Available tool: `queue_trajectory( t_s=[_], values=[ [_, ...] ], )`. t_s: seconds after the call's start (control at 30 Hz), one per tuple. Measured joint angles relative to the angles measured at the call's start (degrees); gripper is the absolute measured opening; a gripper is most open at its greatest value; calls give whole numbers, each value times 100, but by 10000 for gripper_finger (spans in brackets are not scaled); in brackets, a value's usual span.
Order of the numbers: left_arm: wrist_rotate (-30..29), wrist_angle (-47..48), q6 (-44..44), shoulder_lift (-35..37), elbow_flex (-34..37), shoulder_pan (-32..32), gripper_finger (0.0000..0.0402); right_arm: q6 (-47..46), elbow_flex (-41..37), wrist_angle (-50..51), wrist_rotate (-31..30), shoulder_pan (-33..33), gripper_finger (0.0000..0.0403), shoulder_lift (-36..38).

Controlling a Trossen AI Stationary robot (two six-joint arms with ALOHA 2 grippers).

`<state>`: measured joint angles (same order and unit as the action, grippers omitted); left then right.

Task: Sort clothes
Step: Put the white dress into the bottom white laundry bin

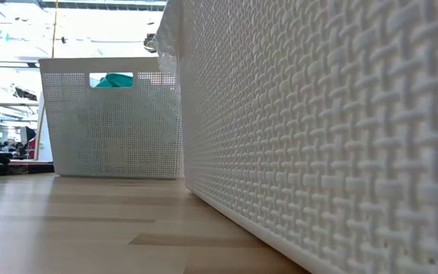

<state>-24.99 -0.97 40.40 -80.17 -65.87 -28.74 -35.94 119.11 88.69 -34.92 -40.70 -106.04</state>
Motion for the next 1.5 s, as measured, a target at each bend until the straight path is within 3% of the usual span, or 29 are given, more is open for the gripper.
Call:
queue_trajectory(
  t_s=[0.2, 0.47, 0.57, 0.77, 0.97, 1.1, 1.33, 1.5],
  values=[
    [-16, 1352, -1184, 548, 0, -136, 252, 735, -62, -767, -259, 429, 220, -2],
    [-20, 2969, -2484, 606, 90, -201, 251, 1073, -420, -1533, -255, 1291, 220, -9],
    [-152, 3042, -2676, 604, 242, -245, 251, 1363, -540, -1761, -217, 1536, 220, -9],
    [-248, 3068, -2769, 604, 436, -292, 251, 2038, -750, -2619, 615, 1976, 220, -17],
    [-261, 3050, -2913, 604, 630, -290, 251, 2459, -889, -3200, 873, 2275, 220, -17],
    [-258, 3041, -3024, 602, 674, -292, 251, 2642, -1141, -3690, 1474, 2471, 220, -15],
    [-246, 3044, -3047, 604, 684, -328, 251, 2590, -1456, -3812, 1527, 2789, 219, -17],
    [-237, 3048, -3046, 602, 684, -377, 251, 2685, -1528, -3819, 1526, 2765, 167, -13]
  ],
)
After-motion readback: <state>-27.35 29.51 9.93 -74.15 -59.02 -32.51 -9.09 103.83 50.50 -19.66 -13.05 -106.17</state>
